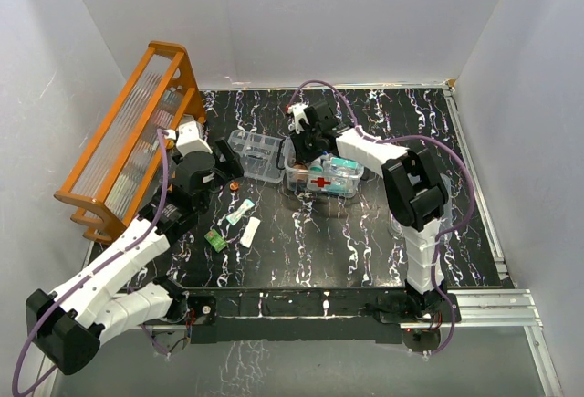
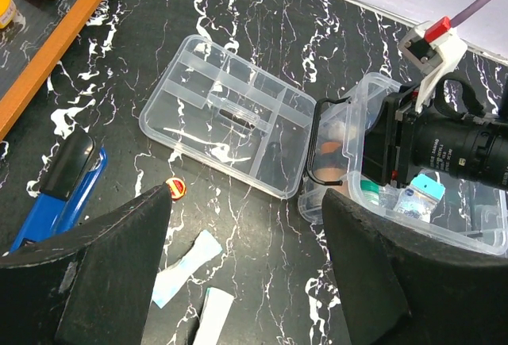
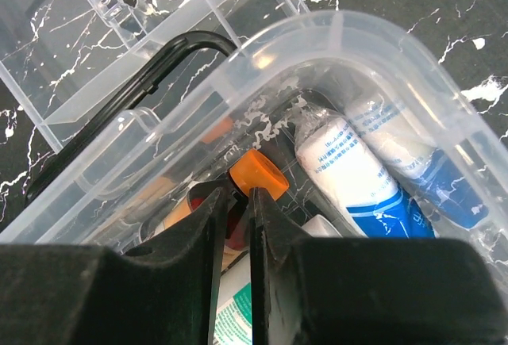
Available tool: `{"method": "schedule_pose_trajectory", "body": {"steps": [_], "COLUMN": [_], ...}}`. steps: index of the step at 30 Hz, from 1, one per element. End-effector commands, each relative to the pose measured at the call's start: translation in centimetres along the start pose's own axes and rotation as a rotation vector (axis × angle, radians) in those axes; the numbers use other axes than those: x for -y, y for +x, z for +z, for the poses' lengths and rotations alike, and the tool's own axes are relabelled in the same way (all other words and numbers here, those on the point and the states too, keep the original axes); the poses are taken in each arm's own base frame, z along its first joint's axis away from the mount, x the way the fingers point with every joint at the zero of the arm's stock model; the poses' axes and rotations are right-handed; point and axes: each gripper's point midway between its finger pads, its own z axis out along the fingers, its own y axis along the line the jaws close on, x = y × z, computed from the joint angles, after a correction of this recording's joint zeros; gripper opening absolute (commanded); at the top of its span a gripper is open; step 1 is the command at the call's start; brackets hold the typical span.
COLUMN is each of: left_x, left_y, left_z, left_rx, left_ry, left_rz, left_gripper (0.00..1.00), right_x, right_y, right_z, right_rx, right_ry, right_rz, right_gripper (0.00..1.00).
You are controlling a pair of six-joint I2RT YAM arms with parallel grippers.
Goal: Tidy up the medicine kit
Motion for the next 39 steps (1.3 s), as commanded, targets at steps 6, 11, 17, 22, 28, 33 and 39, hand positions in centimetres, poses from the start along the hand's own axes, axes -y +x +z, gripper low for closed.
{"method": "schedule_pose_trajectory", "body": {"steps": [6, 11, 17, 22, 28, 33, 39], "left_x": [0.5, 0.6, 0.6, 1.6, 4.5, 4.2, 3.6], "left_y": [-1.0, -1.1, -0.9, 0.6, 2.6, 3.9, 5.2], "left_z": [0.0, 0.0, -0.1, 0.0, -0.4, -0.2, 0.1], "left_rx": [0.027, 0.025, 0.014, -0.038, -0.109, -0.151, -0.201], "left_ry": [0.015, 0.016, 0.030, 0.102, 0.303, 0.290, 0.256], "left_rz": [-0.020, -0.006, 0.027, 0.089, 0.180, 0.158, 0.144], "left_gripper": [0.75, 0.75, 0.75, 0.76, 0.77, 0.78, 0.78], "right_x": [-0.5, -0.2, 0.7, 0.4, -1.1, -4.7, -9.4], "right_y": [-3.3, -7.6, -9.7, -9.0, -3.8, 0.7, 3.7], "right_z": [-2.5, -5.3, -9.9, -14.5, -18.0, -19.6, -18.7], "right_rx": [0.073, 0.208, 0.310, 0.350, 0.257, 0.178, 0.171], "right_ry": [0.018, 0.071, 0.176, 0.217, 0.207, 0.047, -0.148], "right_rz": [0.060, 0.149, 0.242, 0.300, 0.357, 0.357, 0.334], "right_gripper": [0.19, 0.26, 0.31, 0.37, 0.43, 0.48, 0.59]}}
